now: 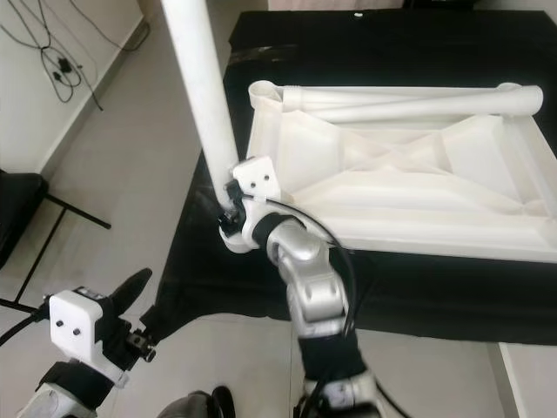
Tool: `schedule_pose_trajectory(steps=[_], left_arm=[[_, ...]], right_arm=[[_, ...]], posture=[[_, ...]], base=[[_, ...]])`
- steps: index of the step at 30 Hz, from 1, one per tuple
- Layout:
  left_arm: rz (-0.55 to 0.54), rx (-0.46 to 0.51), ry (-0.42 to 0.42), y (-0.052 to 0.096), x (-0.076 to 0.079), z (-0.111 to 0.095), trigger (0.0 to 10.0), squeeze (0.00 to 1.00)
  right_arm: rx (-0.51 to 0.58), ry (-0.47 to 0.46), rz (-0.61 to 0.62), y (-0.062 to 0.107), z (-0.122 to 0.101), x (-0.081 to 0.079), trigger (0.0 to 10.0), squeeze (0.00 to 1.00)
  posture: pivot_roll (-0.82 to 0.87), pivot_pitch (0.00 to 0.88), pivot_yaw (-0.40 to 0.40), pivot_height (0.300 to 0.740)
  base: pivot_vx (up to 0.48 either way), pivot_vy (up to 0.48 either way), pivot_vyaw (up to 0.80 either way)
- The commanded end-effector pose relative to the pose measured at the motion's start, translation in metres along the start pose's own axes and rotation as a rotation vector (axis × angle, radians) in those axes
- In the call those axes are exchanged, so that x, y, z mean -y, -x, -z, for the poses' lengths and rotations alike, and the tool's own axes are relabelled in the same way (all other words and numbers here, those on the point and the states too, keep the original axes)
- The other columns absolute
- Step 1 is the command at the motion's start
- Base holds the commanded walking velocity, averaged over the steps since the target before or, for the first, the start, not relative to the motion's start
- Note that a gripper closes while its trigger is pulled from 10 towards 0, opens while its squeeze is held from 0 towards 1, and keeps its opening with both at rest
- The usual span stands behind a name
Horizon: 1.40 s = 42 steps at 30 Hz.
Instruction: Building children table
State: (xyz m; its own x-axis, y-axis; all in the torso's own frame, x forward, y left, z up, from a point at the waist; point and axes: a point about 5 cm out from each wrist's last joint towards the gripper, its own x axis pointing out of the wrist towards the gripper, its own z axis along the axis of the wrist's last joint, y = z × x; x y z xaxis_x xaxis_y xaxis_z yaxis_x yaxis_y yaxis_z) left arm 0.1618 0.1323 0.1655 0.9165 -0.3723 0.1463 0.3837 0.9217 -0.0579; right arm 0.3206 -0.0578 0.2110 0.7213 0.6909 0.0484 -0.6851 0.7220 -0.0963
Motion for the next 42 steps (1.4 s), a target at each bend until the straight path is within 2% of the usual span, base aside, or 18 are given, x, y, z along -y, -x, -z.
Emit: schedule_pose_trajectory(steps=[1,2,3,6,10,15,20,21,22,30,35,37,39,41,42], left_arm=[[-0.013,-0.021,0.008,0.003,-0.001,0.004,10.0,0.00],[-0.013,-0.021,0.008,0.003,0.000,0.004,10.0,0.00],[-0.014,-0.020,0.008,0.004,0.000,0.003,10.0,0.00],[-0.015,-0.020,0.010,0.005,0.003,0.002,10.0,0.00],[-0.016,-0.020,0.010,0.006,0.004,0.001,10.0,0.00],[-0.016,-0.024,0.010,0.009,0.006,0.000,10.0,0.00],[-0.018,-0.026,0.007,0.011,0.007,0.000,10.0,0.00],[-0.019,-0.027,0.006,0.011,0.008,0.000,10.0,0.00],[-0.020,-0.028,0.004,0.012,0.008,0.000,10.0,0.00],[-0.021,-0.030,0.003,0.012,0.009,0.001,10.0,0.00],[-0.022,-0.029,0.002,0.012,0.009,0.001,10.0,0.00],[-0.023,-0.028,0.002,0.011,0.009,0.002,10.0,0.00],[-0.023,-0.027,0.003,0.011,0.009,0.002,10.0,0.00],[-0.023,-0.026,0.003,0.011,0.009,0.002,10.0,0.00],[-0.023,-0.026,0.002,0.011,0.009,0.002,10.0,0.00]], right_arm=[[0.060,0.028,-0.159,-0.005,-0.009,-0.005,10.0,1.00],[0.077,0.043,-0.246,-0.007,-0.013,-0.004,10.0,1.00],[0.075,0.067,-0.346,-0.007,-0.015,-0.001,10.0,0.00],[0.026,0.106,-0.525,-0.006,-0.014,0.006,10.0,0.00],[-0.003,0.114,-0.579,-0.005,-0.013,0.011,10.0,0.00],[-0.065,0.130,-0.660,-0.009,-0.016,0.027,10.0,0.00],[-0.076,0.125,-0.685,-0.013,-0.020,0.034,10.0,0.00],[-0.078,0.115,-0.703,-0.014,-0.021,0.037,2.8,0.00],[-0.080,0.104,-0.717,-0.015,-0.022,0.039,0.0,0.00],[-0.111,0.089,-0.795,-0.009,-0.017,0.051,0.0,0.00],[-0.101,0.065,-0.763,-0.005,-0.012,0.056,0.0,0.00],[-0.076,0.056,-0.639,-0.001,-0.005,0.063,0.0,0.00],[-0.087,0.003,-0.443,0.002,0.008,0.061,0.0,0.00],[-0.093,-0.011,-0.398,0.003,0.011,0.061,0.0,0.00],[-0.121,-0.007,-0.249,0.004,0.022,0.052,0.0,0.00]], posture=[[0.08,0.235,0.045,0.740],[0.10,0.241,0.044,0.740],[0.11,0.244,0.043,0.740],[0.11,0.252,0.039,0.740],[0.12,0.256,0.037,0.740],[0.14,0.265,0.033,0.740],[0.14,0.269,0.034,0.740],[0.15,0.267,0.033,0.740],[0.15,0.266,0.036,0.740],[0.14,0.254,0.033,0.740],[0.13,0.243,0.028,0.740],[0.13,0.241,0.023,0.740],[0.12,0.241,0.018,0.740],[0.12,0.241,0.018,0.740],[0.12,0.244,0.015,0.740]], base=[[0.000,0.000,0.00],[0.000,0.000,0.00],[0.000,0.000,0.00],[0.000,0.000,0.00],[0.000,0.000,0.00],[0.000,0.000,0.00],[0.000,0.000,0.00],[0.000,0.000,0.00],[0.000,0.000,0.00],[0.000,0.000,0.00],[0.000,0.000,0.00],[0.000,0.000,0.00],[0.000,0.000,0.00],[0.000,0.000,0.00],[0.000,0.000,0.00]])
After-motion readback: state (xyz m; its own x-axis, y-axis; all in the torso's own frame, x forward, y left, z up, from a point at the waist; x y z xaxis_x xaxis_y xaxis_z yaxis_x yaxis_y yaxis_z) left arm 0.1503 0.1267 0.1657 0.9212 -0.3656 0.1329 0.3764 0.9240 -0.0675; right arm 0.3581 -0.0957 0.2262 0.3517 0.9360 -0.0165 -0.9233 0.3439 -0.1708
